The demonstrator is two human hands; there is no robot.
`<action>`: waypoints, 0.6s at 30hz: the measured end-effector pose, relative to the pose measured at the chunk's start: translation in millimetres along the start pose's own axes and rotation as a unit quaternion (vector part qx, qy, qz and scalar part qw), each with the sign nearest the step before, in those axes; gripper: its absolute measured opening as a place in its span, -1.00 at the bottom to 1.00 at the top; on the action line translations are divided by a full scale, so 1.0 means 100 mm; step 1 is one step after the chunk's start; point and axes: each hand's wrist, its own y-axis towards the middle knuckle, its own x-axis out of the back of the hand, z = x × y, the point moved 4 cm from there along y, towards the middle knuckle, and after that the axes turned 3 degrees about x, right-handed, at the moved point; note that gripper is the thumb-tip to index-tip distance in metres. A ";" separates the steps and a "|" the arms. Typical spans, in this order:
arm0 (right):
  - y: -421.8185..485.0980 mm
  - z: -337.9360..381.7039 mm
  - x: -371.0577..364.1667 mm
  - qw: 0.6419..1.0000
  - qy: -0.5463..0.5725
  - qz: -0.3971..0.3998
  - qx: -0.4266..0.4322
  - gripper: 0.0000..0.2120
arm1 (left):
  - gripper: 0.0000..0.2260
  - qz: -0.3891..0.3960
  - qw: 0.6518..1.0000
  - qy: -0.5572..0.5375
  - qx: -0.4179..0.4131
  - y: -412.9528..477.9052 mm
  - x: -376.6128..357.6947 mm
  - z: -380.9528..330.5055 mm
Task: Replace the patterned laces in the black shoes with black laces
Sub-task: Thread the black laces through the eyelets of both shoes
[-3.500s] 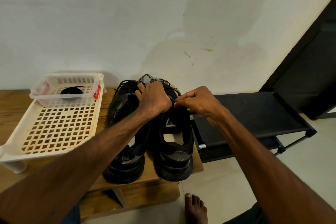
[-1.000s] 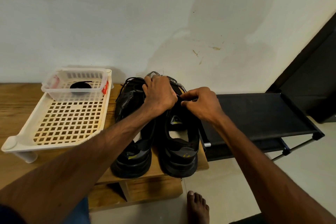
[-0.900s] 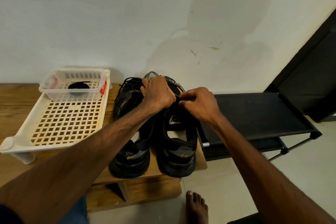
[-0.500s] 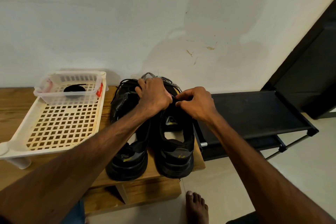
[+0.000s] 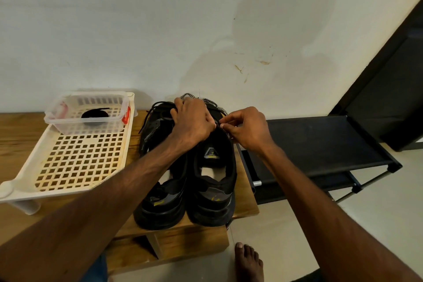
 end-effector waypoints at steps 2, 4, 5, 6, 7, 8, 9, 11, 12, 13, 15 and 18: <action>0.01 0.02 -0.01 1.000 -0.017 -0.009 0.020 -0.92 | -0.90 -0.007 1.000 0.002 -0.011 -0.01 -0.01 -0.01; 0.00 0.04 -0.01 0.999 -0.023 -0.013 0.027 -0.97 | -0.90 0.003 1.000 0.000 -0.014 -0.02 0.00 -0.02; -0.01 0.06 -0.01 0.999 -0.035 -0.015 0.029 -0.95 | -0.91 0.010 1.000 0.001 -0.015 -0.03 0.01 -0.03; 0.00 0.07 -0.01 0.999 -0.043 -0.015 0.029 -0.91 | -0.91 0.018 1.000 0.006 -0.016 -0.04 0.02 -0.03; 0.00 0.07 -0.01 0.999 -0.040 -0.016 0.023 -0.87 | -0.91 0.023 0.999 0.015 -0.019 -0.05 0.03 -0.04; 0.02 0.06 0.01 0.999 -0.026 -0.019 0.015 -0.84 | -0.88 0.024 0.999 0.029 -0.022 -0.07 0.05 -0.05; 0.04 0.05 0.05 1.000 -0.008 -0.026 0.004 -0.82 | -0.86 0.022 0.998 0.045 -0.024 -0.08 0.06 -0.05; 0.07 0.08 0.19 0.997 0.047 -0.060 -0.014 -0.85 | -0.83 0.014 0.997 0.069 -0.031 -0.10 0.07 -0.06; 0.07 0.11 0.29 0.990 0.108 -0.082 -0.024 -0.87 | -0.82 0.012 0.996 0.078 -0.034 -0.10 0.06 -0.06; 0.07 0.15 0.39 0.973 0.204 -0.096 -0.039 -0.87 | -0.81 0.012 0.996 0.085 -0.037 -0.11 0.06 -0.07; 0.06 0.25 0.54 0.886 0.449 -0.091 -0.075 -0.86 | -0.77 0.014 0.994 0.098 -0.038 -0.12 0.05 -0.07; 0.03 0.30 0.68 0.772 0.621 -0.092 -0.100 -0.87 | -0.77 -0.036 0.995 0.073 -0.050 -0.13 0.09 -0.06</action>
